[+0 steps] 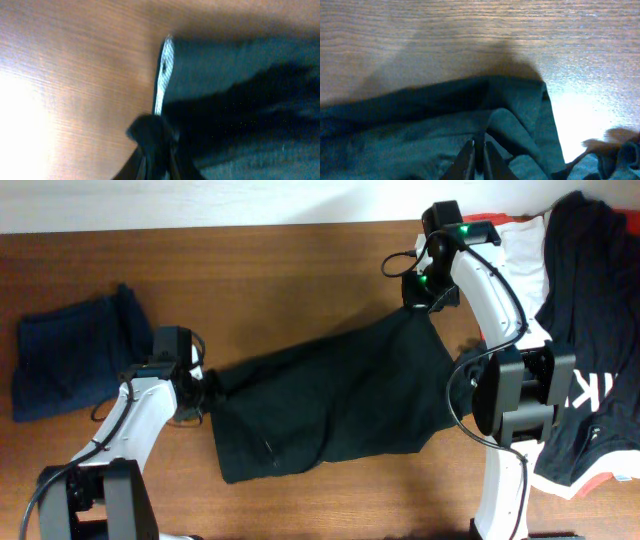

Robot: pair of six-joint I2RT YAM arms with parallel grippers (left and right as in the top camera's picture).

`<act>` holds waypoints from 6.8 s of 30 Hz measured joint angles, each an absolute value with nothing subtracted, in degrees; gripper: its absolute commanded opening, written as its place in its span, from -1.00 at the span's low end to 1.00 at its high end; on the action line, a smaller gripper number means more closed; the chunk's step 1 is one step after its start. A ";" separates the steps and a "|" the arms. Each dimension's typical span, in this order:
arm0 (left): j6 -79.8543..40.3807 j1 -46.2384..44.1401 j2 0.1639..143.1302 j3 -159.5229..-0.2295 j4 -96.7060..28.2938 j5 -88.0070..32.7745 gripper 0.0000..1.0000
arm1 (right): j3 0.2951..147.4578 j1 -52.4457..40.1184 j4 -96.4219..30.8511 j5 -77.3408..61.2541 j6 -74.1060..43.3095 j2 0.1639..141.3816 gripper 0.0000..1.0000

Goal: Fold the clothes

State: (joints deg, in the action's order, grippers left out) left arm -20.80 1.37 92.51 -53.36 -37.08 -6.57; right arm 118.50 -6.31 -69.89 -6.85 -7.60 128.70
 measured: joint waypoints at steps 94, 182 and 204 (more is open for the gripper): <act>-34.85 -28.49 95.15 -74.56 -32.45 -20.60 -0.43 | 69.95 -22.26 -53.60 -10.61 -18.11 111.33 -0.48; 9.32 32.58 118.91 -125.43 -66.78 13.63 0.98 | 105.16 -10.55 -87.92 2.37 -16.49 110.21 -0.29; 3.33 -11.14 107.87 -106.52 -87.26 -6.68 0.98 | 84.07 -3.29 -78.50 -9.89 -11.05 84.93 0.97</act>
State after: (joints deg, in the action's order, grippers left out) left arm 3.33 -11.14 107.87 -106.52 -87.26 -6.68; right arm 84.07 -3.29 -78.50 -9.89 -11.05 84.93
